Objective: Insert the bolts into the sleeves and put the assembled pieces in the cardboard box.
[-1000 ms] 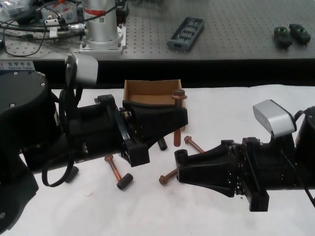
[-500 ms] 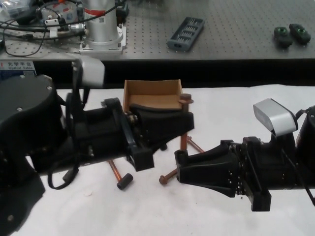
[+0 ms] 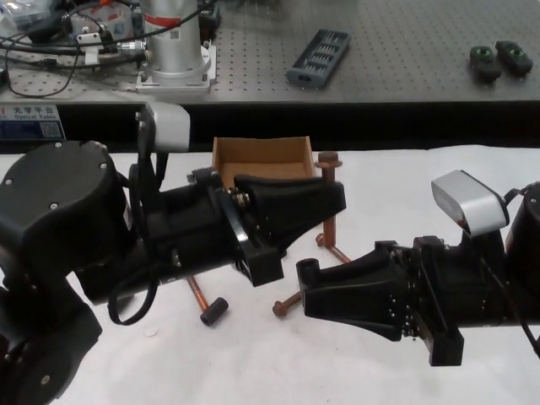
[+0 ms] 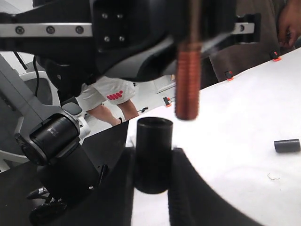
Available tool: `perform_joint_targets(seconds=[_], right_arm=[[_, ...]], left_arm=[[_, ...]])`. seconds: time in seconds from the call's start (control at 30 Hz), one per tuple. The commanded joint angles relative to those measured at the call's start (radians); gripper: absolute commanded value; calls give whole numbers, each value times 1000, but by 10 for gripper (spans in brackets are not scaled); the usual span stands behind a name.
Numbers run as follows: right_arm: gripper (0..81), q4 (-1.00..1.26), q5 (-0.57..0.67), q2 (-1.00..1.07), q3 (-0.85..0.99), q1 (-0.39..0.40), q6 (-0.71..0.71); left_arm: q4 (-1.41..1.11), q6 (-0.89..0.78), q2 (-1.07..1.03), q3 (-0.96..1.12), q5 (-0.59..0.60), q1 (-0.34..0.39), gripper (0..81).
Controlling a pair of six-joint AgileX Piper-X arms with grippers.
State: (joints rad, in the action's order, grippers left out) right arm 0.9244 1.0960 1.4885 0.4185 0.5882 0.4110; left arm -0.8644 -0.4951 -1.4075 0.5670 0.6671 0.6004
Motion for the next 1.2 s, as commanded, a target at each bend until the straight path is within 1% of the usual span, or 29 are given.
perform_joint_targets(seconds=[0.0, 0.23, 0.4, 0.53, 0.9, 1.17], right_arm=[[13, 8, 14, 8, 8, 0, -15], [13, 5, 14, 8, 8, -20, -30], [13, 9, -13, 8, 8, -40, -30], [13, 9, -13, 8, 8, -40, -30], [13, 62, -9, 8, 8, -40, -1], [13, 62, -9, 8, 8, -40, -3]], left_arm=[[-59, -34, 3, 10, -28, 2, 6], [-56, -45, 3, 0, -28, 2, 6], [-56, -45, 3, 0, -35, 2, 6], [-56, -45, 3, 0, -35, 2, 6], [3, -45, 3, 0, -27, -30, 6], [-5, -61, 6, 0, -13, -29, 6]])
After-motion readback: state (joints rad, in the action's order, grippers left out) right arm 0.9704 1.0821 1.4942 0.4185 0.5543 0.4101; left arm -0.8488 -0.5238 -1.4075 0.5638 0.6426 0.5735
